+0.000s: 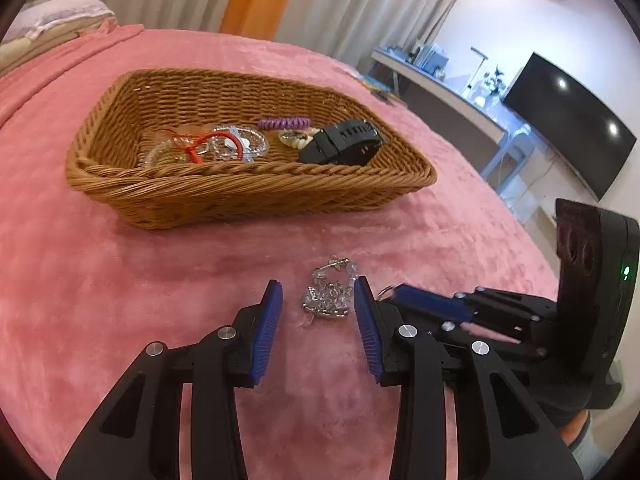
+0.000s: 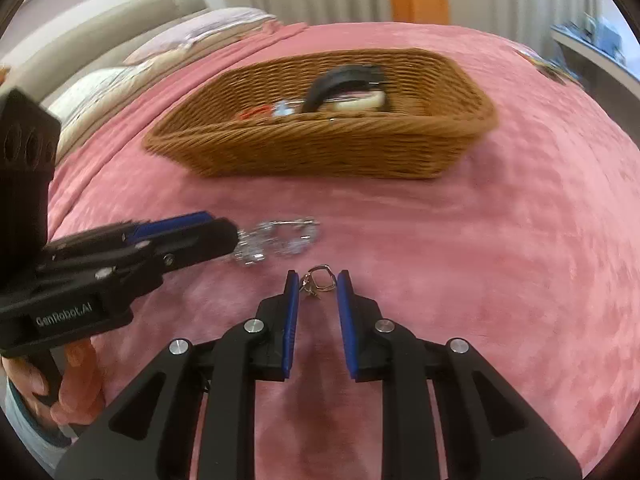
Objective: Organize jewelry
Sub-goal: 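Grasp the silver keyring with the right tool while the left tool grasps the clear beaded bracelet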
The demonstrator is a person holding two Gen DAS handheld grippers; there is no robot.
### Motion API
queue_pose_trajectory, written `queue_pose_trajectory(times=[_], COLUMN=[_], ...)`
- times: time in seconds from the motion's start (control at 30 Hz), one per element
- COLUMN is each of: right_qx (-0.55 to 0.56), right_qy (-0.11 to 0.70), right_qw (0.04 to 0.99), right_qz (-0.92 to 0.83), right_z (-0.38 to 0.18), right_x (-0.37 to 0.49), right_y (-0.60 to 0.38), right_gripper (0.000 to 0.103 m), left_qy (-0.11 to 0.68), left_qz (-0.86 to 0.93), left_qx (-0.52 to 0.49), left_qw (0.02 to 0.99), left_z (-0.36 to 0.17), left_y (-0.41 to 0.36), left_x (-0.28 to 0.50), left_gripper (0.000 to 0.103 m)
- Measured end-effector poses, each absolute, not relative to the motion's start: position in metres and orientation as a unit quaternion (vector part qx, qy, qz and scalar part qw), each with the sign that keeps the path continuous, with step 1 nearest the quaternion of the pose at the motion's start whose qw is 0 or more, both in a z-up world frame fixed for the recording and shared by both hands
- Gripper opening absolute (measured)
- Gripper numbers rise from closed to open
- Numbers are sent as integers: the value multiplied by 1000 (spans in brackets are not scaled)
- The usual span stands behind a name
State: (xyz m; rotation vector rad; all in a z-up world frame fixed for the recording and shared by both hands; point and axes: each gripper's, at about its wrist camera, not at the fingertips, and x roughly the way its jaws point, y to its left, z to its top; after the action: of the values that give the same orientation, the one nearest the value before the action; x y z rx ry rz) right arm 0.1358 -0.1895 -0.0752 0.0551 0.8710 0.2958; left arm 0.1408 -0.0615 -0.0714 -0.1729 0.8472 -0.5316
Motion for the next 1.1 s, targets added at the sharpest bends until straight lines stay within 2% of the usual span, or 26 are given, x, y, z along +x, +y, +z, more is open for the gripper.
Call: queue_pose_trajectory(times=[0.17, 0.3, 0.33, 0.63, 0.93, 1.0, 1.1], right_qx=[82, 84, 79, 68, 13, 14, 28], right_qy=[429, 428, 427, 416, 420, 423, 426], right_qw=[889, 889, 889, 892, 890, 889, 887], right_qz=[138, 141, 142, 162, 178, 177, 178], right_z=[-79, -79, -79, -76, -78, -79, -79], right_x=[143, 143, 142, 136, 130, 131, 133], right_y=[-214, -216, -214, -206, -183, -183, -186], right_gripper=[17, 17, 17, 17, 18, 18, 31], left_qy=[417, 420, 419, 391, 422, 419, 422], left_qz=[-253, -239, -235, -247, -232, -233, -238], left_qx=[-26, -2, 0, -74, -100, -93, -84], left_qw=[872, 875, 877, 883, 870, 873, 871], left_z=[-77, -79, -79, -65, -83, -85, -88], left_y=[-83, -90, -90, -46, -17, -18, -22], left_x=[138, 138, 138, 113, 92, 88, 88], left_gripper=[37, 35, 24, 22, 22, 22, 23])
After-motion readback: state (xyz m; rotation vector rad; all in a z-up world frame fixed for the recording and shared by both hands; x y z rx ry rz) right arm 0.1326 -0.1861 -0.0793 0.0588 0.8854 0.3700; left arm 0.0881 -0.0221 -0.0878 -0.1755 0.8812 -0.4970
